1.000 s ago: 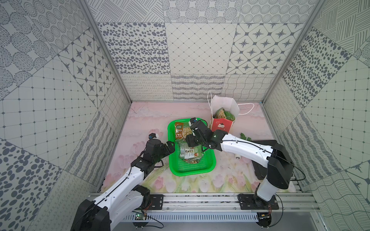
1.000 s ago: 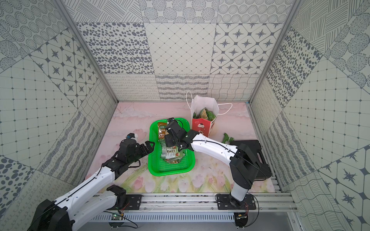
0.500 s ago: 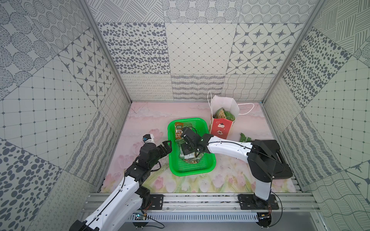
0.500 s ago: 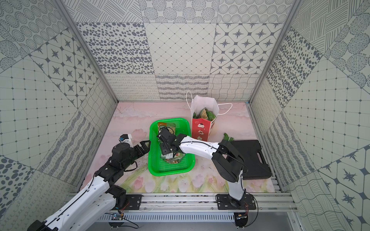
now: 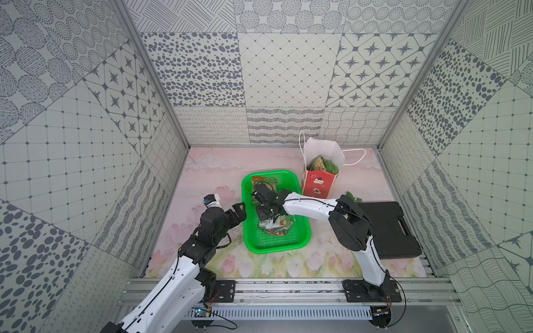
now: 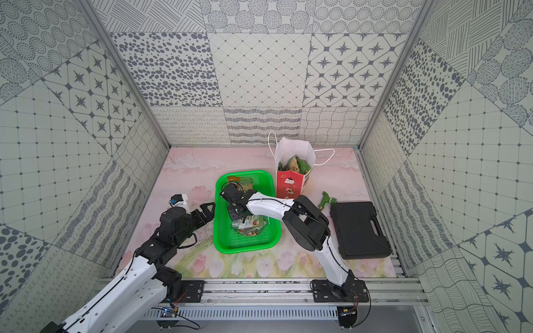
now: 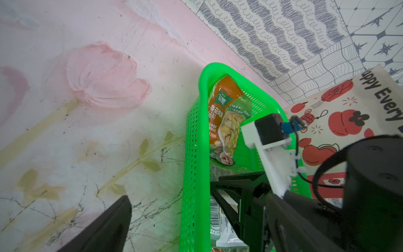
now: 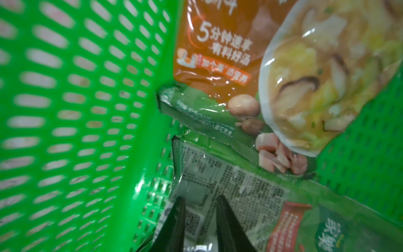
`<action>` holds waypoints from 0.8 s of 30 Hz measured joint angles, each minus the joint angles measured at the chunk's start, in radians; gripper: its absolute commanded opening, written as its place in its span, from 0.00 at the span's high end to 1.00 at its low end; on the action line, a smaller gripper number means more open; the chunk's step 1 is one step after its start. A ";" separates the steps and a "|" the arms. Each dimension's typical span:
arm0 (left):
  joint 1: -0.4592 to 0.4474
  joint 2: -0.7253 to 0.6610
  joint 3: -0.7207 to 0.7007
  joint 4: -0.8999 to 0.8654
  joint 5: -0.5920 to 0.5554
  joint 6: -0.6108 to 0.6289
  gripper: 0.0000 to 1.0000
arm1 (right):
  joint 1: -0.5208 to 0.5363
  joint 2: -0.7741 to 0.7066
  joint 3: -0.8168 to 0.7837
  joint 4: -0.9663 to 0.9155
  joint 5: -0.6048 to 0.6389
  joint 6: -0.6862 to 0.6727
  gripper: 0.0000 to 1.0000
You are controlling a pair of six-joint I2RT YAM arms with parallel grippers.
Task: Place the condiment packets inside the bag
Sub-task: Pick up the condiment packet from the storage box.
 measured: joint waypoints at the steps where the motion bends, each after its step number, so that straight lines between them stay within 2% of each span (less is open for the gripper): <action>1: 0.000 0.000 0.000 0.000 0.000 0.000 0.00 | -0.003 0.008 0.007 -0.002 0.001 -0.001 0.76; 10: 0.000 0.003 0.000 0.000 -0.006 0.000 0.01 | -0.002 0.003 0.019 -0.057 0.110 -0.004 0.73; 17: 0.000 0.002 0.000 0.000 -0.007 0.000 0.01 | 0.025 -0.054 0.019 -0.108 0.122 -0.048 0.64; 20: 0.000 -0.008 0.000 0.000 -0.007 0.000 0.01 | 0.051 -0.073 0.021 -0.103 0.095 -0.064 0.55; 24: 0.000 -0.039 -0.011 0.000 -0.008 0.000 0.00 | 0.074 -0.074 0.020 -0.098 0.064 -0.072 0.50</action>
